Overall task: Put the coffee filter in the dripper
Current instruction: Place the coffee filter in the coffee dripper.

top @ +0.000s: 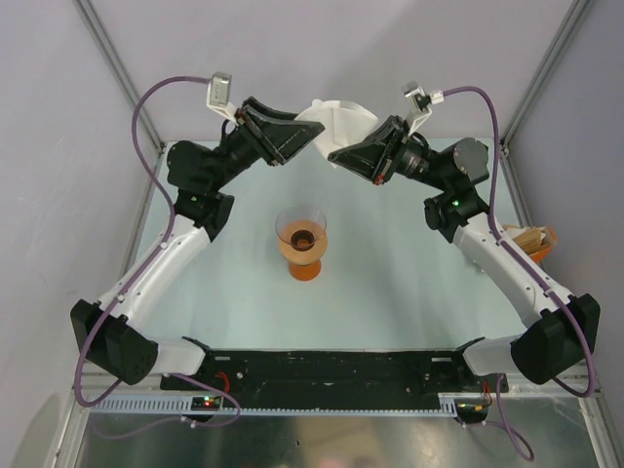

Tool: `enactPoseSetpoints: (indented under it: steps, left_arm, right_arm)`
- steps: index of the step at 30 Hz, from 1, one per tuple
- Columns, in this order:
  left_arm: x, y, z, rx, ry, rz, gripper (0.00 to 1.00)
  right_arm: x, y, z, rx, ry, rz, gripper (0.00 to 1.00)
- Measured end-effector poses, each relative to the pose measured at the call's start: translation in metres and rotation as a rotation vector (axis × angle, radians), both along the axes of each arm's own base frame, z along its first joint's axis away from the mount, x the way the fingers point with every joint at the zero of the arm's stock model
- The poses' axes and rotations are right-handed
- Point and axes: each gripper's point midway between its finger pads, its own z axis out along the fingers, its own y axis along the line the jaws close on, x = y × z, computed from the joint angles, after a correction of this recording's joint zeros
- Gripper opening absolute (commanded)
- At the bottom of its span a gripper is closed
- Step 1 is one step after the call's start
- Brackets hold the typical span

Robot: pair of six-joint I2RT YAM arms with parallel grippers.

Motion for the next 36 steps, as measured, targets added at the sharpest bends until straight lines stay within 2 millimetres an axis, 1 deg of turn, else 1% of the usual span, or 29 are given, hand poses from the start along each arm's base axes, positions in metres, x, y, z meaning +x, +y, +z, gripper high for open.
enactPoseSetpoints:
  steps: [2, 4, 5, 6, 7, 8, 10, 11, 12, 13, 14, 16, 19, 20, 21, 24, 26, 27, 28, 29, 30, 31, 32, 34, 35, 36]
  left_arm:
    - [-0.005, -0.005, -0.002, 0.005, -0.002, -0.022, 0.46]
    - [-0.010, -0.009, -0.004, 0.012, -0.002, -0.042, 0.28]
    - [-0.012, -0.011, -0.006, 0.016, -0.002, -0.052, 0.16]
    - [-0.013, -0.013, -0.006, 0.017, -0.004, -0.058, 0.08]
    - [-0.015, -0.014, -0.007, 0.020, -0.007, -0.064, 0.04]
    - [-0.016, -0.014, -0.007, 0.023, -0.014, -0.067, 0.02]
    - [-0.017, -0.015, -0.007, 0.025, -0.024, -0.071, 0.01]
    - [-0.018, -0.015, -0.007, 0.026, -0.027, -0.071, 0.01]
    - [-0.018, -0.015, -0.007, 0.026, -0.029, -0.070, 0.00]
    - [-0.018, -0.015, -0.007, 0.026, -0.030, -0.070, 0.00]
    - [-0.018, -0.015, -0.007, 0.027, -0.031, -0.071, 0.00]
    - [-0.018, -0.015, -0.008, 0.027, -0.029, -0.071, 0.00]
    - [-0.017, -0.015, -0.010, 0.029, -0.026, -0.071, 0.00]
    - [-0.016, -0.015, -0.011, 0.030, -0.023, -0.071, 0.00]
    - [-0.016, -0.015, -0.012, 0.031, -0.022, -0.070, 0.00]
    - [-0.015, -0.014, -0.012, 0.030, -0.021, -0.065, 0.00]
    - [-0.014, -0.013, -0.012, 0.029, -0.023, -0.063, 0.00]
    - [-0.014, -0.013, -0.012, 0.029, -0.023, -0.063, 0.00]
    - [-0.014, -0.013, -0.012, 0.030, -0.023, -0.064, 0.00]
    - [-0.014, -0.013, -0.012, 0.030, -0.024, -0.063, 0.00]
    - [-0.014, -0.013, -0.012, 0.030, -0.024, -0.062, 0.00]
    - [-0.014, -0.013, -0.012, 0.030, -0.024, -0.062, 0.00]
    - [-0.013, -0.013, -0.012, 0.031, -0.023, -0.061, 0.00]
    - [-0.013, -0.012, -0.013, 0.032, -0.022, -0.060, 0.00]
    - [-0.013, -0.012, -0.013, 0.032, -0.022, -0.060, 0.00]
    - [-0.013, -0.012, -0.014, 0.032, -0.021, -0.060, 0.00]
  right_arm:
    - [-0.001, 0.000, 0.001, 0.002, -0.005, 0.002, 0.00]
    - [-0.002, 0.001, 0.001, 0.002, -0.009, 0.006, 0.00]
    - [-0.002, 0.001, 0.001, 0.001, -0.009, 0.007, 0.00]
    - [-0.003, 0.001, 0.001, 0.001, -0.010, 0.008, 0.01]
    - [-0.003, 0.001, 0.001, -0.001, -0.011, 0.010, 0.05]
    - [-0.003, 0.001, 0.000, -0.002, -0.013, 0.011, 0.16]
    - [-0.003, 0.001, 0.000, -0.004, -0.015, 0.012, 0.35]
    - [-0.003, 0.001, 0.000, -0.004, -0.016, 0.009, 0.41]
    - [-0.002, 0.000, 0.000, -0.005, -0.017, 0.006, 0.44]
    - [-0.001, -0.001, 0.000, -0.005, -0.020, 0.002, 0.45]
    - [0.001, -0.002, 0.001, -0.004, -0.021, -0.004, 0.41]
    - [0.003, -0.006, 0.005, 0.000, -0.032, -0.018, 0.31]
    - [0.006, -0.011, 0.015, 0.011, -0.056, -0.036, 0.08]
    - [0.006, -0.012, 0.018, 0.014, -0.065, -0.039, 0.04]
    - [0.005, -0.013, 0.021, 0.017, -0.074, -0.042, 0.02]
    - [0.004, -0.015, 0.024, 0.019, -0.085, -0.043, 0.00]
    - [0.004, -0.016, 0.024, 0.018, -0.085, -0.044, 0.23]
    - [0.004, -0.016, 0.024, 0.018, -0.081, -0.045, 0.31]
    - [0.005, -0.016, 0.024, 0.017, -0.080, -0.047, 0.35]
    - [0.006, -0.018, 0.024, 0.017, -0.081, -0.052, 0.30]
    - [0.007, -0.019, 0.025, 0.018, -0.082, -0.057, 0.22]
    - [0.008, -0.020, 0.025, 0.018, -0.085, -0.062, 0.11]
    - [0.009, -0.022, 0.026, 0.019, -0.085, -0.066, 0.05]
    - [0.010, -0.024, 0.026, 0.018, -0.089, -0.074, 0.01]
    - [0.011, -0.025, 0.027, 0.019, -0.088, -0.077, 0.01]
    - [0.011, -0.026, 0.027, 0.018, -0.087, -0.078, 0.03]
